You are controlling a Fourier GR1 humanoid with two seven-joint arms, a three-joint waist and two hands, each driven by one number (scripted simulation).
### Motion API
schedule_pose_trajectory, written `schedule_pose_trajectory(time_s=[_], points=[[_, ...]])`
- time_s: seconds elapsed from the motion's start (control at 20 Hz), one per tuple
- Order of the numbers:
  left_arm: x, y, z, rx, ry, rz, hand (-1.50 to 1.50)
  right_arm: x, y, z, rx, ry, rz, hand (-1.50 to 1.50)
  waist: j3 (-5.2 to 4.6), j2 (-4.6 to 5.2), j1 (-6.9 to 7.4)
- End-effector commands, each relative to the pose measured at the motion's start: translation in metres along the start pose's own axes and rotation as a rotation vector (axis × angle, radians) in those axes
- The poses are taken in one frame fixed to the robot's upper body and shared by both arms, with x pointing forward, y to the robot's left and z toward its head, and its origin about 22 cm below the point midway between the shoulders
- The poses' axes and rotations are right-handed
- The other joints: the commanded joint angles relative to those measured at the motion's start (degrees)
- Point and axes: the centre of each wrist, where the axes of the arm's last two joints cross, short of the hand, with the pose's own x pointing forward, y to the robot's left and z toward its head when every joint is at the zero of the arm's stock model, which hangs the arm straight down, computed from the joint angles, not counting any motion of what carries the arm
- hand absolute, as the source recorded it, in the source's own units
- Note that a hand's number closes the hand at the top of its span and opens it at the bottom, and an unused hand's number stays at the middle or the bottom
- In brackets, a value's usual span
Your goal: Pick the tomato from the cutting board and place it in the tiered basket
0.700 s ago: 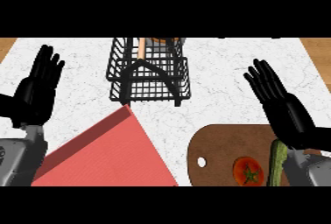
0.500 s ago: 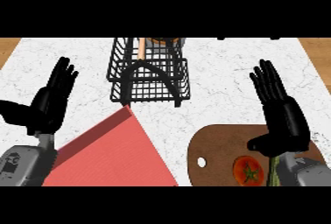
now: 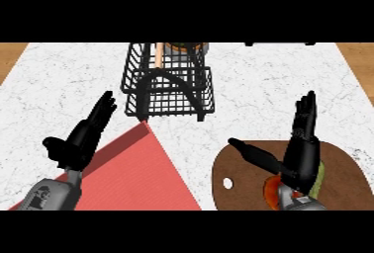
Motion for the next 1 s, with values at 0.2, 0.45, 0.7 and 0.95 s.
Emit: schedule_pose_trajectory(time_s=[0.2, 0.45, 0.7, 0.95], points=[[-0.020, -0.014, 0.014, -0.013, 0.058, 0.032, 0.00, 0.011, -0.023, 0.039, -0.026, -0.070, 0.346, -1.50, -0.67, -0.51, -1.19], [-0.016, 0.000, 0.018, 0.006, 0.064, 0.016, 0.00, -0.027, -0.075, 0.068, 0.138, 0.148, 0.718, -1.50, -1.39, -0.17, -2.58], [-0.013, 0.001, 0.022, -0.001, 0.067, 0.002, 0.00, -0.025, -0.110, 0.085, 0.284, 0.305, 1.004, -1.50, -1.63, 0.02, -2.57], [-0.009, -0.002, 0.018, -0.008, 0.049, 0.004, 0.00, 0.011, -0.091, 0.095, 0.349, 0.426, 1.118, -1.50, -1.29, 0.15, -1.09]])
